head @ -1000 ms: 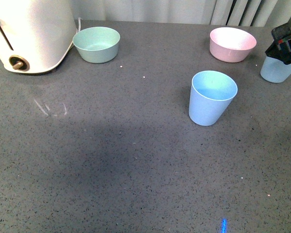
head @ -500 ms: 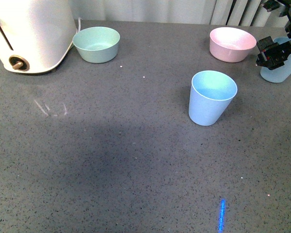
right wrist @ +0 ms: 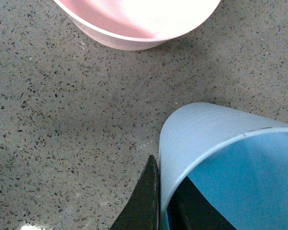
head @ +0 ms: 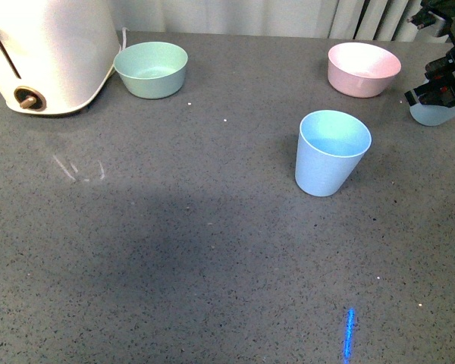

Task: Stack blue cups with both arms

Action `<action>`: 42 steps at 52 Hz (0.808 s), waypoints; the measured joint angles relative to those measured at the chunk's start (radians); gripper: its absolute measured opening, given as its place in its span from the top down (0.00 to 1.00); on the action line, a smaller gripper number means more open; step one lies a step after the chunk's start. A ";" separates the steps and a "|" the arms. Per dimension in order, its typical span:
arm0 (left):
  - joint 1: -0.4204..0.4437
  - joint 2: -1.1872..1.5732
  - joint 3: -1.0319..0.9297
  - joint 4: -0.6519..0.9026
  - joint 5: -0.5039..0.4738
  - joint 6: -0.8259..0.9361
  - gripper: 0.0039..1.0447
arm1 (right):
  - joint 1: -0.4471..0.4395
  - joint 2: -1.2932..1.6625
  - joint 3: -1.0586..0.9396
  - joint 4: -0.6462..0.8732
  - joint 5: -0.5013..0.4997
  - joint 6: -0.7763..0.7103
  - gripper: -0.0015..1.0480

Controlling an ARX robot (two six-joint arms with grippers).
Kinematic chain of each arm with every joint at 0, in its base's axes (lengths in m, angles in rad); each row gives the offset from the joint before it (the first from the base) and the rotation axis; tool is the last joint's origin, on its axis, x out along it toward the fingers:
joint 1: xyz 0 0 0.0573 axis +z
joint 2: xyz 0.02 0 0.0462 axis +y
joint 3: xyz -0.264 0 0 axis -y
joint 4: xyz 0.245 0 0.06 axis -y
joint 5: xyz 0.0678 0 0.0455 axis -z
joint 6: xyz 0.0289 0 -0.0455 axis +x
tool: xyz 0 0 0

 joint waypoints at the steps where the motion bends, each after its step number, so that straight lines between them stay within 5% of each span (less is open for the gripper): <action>1: 0.000 0.000 0.000 0.000 0.000 0.000 0.08 | -0.001 -0.002 -0.001 -0.001 0.000 0.000 0.98; 10: 0.000 0.000 0.000 0.000 0.000 0.000 0.08 | -0.019 -0.092 -0.081 -0.023 -0.048 -0.050 0.98; 24: 0.000 0.000 0.000 0.000 0.000 0.000 0.08 | 0.018 -0.446 -0.220 -0.208 -0.261 -0.080 0.98; 42: 0.000 0.000 0.000 0.000 0.000 0.000 0.08 | 0.269 -0.557 -0.328 -0.263 -0.183 -0.149 0.98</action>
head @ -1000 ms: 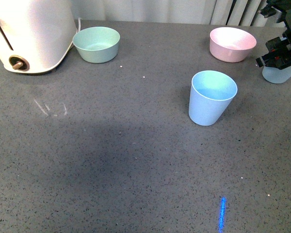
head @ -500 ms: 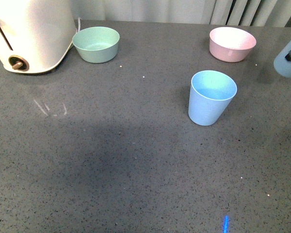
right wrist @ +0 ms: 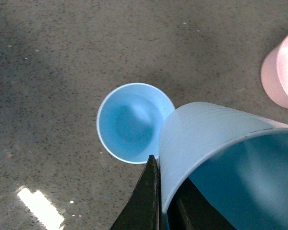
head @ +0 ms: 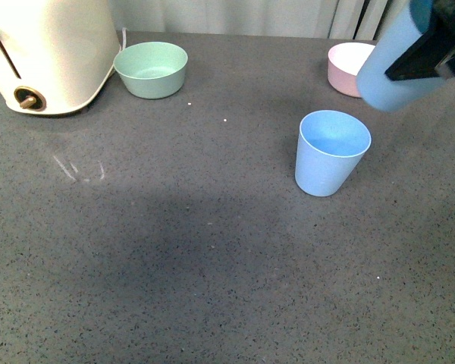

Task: Stack blue cups with both arms

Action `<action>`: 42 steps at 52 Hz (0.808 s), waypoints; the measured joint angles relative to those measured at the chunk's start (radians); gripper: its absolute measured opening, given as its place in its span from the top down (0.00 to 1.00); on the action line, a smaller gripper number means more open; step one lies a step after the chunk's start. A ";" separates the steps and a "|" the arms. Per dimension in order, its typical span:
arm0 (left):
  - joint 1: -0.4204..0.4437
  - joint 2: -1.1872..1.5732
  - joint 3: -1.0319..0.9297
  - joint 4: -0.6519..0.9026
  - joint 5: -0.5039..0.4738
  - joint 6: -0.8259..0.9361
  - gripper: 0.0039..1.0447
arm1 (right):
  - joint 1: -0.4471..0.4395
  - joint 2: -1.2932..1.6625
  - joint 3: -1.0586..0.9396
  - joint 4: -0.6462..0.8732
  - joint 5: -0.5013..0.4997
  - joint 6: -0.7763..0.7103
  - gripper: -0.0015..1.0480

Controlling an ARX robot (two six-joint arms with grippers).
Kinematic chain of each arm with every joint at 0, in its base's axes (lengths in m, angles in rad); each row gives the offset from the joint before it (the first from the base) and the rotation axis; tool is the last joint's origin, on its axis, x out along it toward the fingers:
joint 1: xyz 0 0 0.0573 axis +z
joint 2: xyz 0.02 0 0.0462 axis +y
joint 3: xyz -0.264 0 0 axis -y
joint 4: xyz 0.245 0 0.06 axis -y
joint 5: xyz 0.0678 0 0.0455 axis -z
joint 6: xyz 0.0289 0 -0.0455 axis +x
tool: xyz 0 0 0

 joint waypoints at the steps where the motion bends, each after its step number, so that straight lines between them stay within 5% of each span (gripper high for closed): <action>1: 0.000 0.000 0.000 0.000 0.000 0.000 0.08 | 0.005 0.001 -0.001 0.001 0.002 0.000 0.98; 37: 0.000 0.000 0.000 0.000 0.000 0.000 0.08 | 0.125 0.095 -0.015 0.047 0.051 0.010 0.98; 42: 0.000 0.000 0.000 0.000 0.000 0.000 0.08 | 0.125 0.102 -0.015 0.057 0.061 0.017 0.83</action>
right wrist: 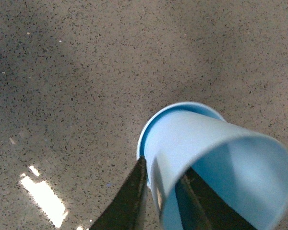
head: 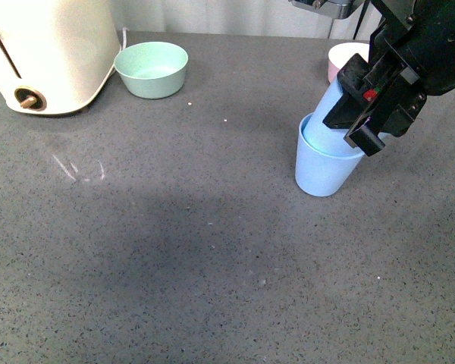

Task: Stack blue cups with both arms

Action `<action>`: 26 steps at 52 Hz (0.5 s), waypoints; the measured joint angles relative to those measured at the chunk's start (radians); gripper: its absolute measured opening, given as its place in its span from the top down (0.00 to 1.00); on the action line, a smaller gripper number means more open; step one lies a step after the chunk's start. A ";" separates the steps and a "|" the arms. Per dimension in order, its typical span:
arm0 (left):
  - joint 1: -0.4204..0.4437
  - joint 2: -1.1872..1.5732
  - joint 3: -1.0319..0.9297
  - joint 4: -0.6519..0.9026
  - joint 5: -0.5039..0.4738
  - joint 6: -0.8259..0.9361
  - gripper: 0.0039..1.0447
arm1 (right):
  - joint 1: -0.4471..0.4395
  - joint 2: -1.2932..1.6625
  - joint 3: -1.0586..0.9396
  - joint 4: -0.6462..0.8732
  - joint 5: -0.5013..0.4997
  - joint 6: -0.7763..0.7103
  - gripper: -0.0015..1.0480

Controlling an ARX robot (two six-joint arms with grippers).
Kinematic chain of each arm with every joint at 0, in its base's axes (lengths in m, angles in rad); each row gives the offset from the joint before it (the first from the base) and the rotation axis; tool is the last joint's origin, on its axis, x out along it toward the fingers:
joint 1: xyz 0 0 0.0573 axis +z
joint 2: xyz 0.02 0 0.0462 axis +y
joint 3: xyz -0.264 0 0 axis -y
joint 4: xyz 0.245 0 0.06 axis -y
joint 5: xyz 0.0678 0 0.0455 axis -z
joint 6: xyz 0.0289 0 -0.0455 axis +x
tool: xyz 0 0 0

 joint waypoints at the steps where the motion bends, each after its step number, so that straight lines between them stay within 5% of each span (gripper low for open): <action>1: 0.000 0.000 0.000 0.000 0.000 0.000 0.08 | 0.000 0.001 0.000 0.000 0.000 0.004 0.78; 20: 0.000 0.000 0.000 0.000 0.000 0.000 0.08 | -0.124 -0.199 -0.060 0.117 -0.080 0.127 0.08; 26: 0.000 0.000 0.000 0.000 0.000 0.000 0.08 | -0.199 -0.353 -0.164 0.233 -0.210 0.280 0.09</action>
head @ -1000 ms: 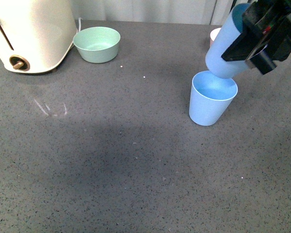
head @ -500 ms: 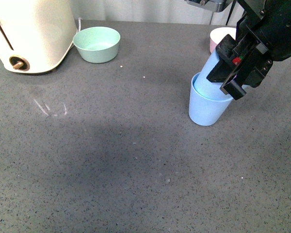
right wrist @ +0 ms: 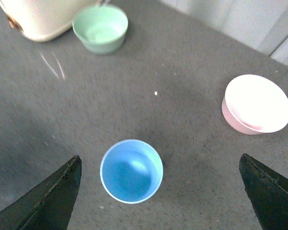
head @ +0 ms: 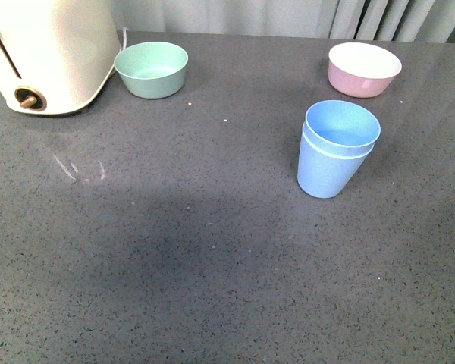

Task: Stack blue cups with both arms

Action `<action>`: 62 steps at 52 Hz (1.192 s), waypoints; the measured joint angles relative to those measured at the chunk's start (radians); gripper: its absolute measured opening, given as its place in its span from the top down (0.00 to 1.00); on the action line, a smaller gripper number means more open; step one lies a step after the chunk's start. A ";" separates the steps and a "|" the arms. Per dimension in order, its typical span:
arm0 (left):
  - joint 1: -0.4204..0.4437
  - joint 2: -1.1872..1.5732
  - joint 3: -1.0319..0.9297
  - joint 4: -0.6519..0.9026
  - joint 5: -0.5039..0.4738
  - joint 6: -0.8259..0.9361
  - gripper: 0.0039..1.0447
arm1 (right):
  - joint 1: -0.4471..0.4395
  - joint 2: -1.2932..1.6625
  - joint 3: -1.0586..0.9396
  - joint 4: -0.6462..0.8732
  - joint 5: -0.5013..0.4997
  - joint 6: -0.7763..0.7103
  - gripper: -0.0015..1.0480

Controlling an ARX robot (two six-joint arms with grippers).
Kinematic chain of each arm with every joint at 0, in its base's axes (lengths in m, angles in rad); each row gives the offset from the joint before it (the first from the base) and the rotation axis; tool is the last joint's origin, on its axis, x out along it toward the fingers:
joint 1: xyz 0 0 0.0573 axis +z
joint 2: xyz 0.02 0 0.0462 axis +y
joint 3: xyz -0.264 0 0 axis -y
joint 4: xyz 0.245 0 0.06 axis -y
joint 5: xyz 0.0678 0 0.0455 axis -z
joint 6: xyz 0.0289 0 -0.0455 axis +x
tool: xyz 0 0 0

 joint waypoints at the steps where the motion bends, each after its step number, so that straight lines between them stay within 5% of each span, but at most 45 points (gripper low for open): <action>1: 0.000 0.000 0.000 0.000 0.000 0.000 0.08 | -0.006 -0.015 -0.011 0.012 -0.012 0.025 0.09; 7: 0.000 0.000 0.000 0.000 0.000 0.000 0.08 | -0.059 -0.192 -0.135 0.146 -0.084 0.189 0.09; 9: 0.000 0.000 0.000 0.000 0.000 0.000 0.08 | -0.051 -0.240 -0.178 0.212 -0.007 0.221 0.11; 14: 0.000 0.000 0.000 0.000 0.000 0.000 0.08 | -0.031 -0.367 -0.360 0.528 0.401 0.264 0.31; 16: 0.000 0.000 0.000 0.000 0.000 0.000 0.08 | -0.040 -0.391 -0.424 0.576 0.461 0.275 0.40; 33: 0.000 0.000 0.000 0.000 0.000 0.000 0.08 | -0.107 -0.561 -0.703 0.647 0.407 0.284 0.98; 39: 0.000 0.000 0.000 0.000 0.000 0.000 0.08 | -0.177 -0.630 -0.769 0.644 0.351 0.289 0.98; 62: 0.000 0.000 0.000 0.000 0.000 0.000 0.08 | -0.179 -0.837 -0.883 0.551 0.343 0.289 0.98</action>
